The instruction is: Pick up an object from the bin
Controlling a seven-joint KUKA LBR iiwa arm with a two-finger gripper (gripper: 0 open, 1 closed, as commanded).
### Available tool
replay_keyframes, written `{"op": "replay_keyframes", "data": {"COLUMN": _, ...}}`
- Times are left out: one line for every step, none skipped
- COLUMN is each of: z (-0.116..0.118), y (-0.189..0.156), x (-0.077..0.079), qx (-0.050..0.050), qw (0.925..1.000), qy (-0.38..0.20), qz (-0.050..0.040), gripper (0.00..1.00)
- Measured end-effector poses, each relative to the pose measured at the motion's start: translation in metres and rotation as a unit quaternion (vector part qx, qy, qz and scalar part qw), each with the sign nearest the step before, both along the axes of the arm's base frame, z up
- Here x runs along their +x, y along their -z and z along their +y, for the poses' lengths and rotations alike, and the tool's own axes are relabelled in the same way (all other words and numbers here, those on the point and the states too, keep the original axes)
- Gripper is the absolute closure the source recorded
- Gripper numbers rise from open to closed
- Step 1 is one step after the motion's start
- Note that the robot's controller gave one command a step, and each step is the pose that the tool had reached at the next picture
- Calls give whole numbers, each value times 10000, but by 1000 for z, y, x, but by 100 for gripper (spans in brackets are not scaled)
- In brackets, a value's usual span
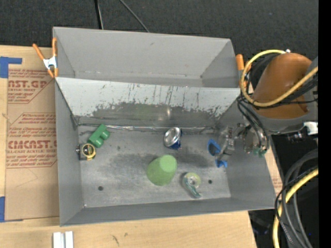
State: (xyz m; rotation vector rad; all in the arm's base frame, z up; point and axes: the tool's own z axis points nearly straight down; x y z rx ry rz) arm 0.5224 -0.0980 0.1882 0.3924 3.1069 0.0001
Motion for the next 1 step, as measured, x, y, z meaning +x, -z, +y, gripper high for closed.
{"op": "replay_keyframes", "data": {"z": 1, "y": -50, "x": -2, "qx": 2, "qw": 10000, "qy": 56, "qz": 10, "gripper": 100}}
